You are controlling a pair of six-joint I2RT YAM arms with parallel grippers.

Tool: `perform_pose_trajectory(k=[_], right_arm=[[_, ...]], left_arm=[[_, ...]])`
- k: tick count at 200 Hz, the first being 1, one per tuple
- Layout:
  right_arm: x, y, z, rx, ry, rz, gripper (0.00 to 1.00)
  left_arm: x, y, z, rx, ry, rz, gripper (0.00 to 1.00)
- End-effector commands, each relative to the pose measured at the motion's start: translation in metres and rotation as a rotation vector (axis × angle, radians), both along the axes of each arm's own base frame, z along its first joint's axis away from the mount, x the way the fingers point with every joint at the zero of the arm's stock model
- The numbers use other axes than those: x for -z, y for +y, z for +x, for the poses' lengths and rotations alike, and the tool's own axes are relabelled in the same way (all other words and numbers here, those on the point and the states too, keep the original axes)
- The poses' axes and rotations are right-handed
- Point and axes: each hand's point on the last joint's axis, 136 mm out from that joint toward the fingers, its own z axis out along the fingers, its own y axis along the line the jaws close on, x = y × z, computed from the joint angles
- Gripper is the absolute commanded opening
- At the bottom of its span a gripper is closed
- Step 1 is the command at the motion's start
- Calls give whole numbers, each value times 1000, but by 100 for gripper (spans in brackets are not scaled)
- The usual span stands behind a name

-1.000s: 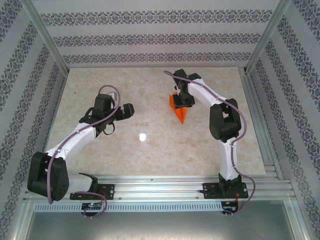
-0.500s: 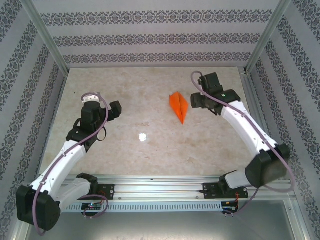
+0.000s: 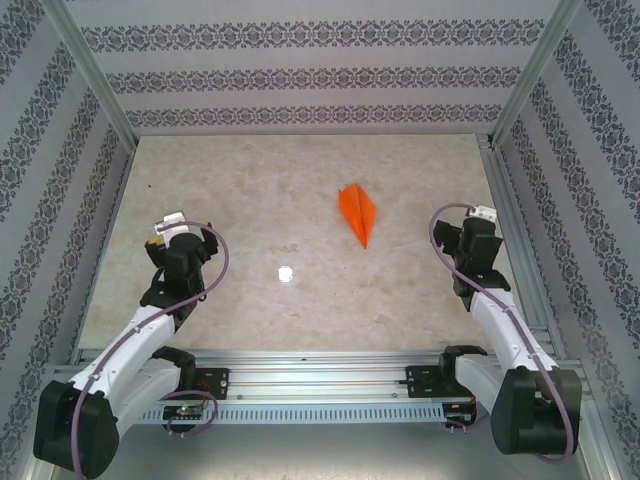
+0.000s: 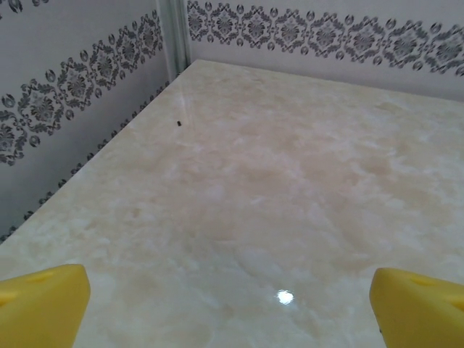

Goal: Fold a paper plane with a square sheet of paper (fold left side to right side)
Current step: Reset both arms

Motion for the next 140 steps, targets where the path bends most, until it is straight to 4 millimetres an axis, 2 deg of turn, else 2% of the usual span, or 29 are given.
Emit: perform_pose_trajectory(k=[1,24,33,53,69,89,140], right_arm=[[-29,-8,25,-7,-236,-39,98],[-12,-4,44,-52,-257,-33,98],[-17,0,52,-77,-308,-26,98],[-16,8,68,-131,-326,-17,98],[-5,19,79,-197,-306,-13,98],[5,36,83,-265,-299,-50,98],[8,30,78,-230,-324,-52,98]], left_arm=[[-16,11,10,-4,-65,99,100],[-5,12,17,27,-47,118,100],[-2,10,20,45,-48,121,100],[3,1,27,103,-69,112,100],[9,-5,33,139,-85,111,100],[16,-10,41,168,-92,112,100],[40,-38,74,327,-107,135,100]])
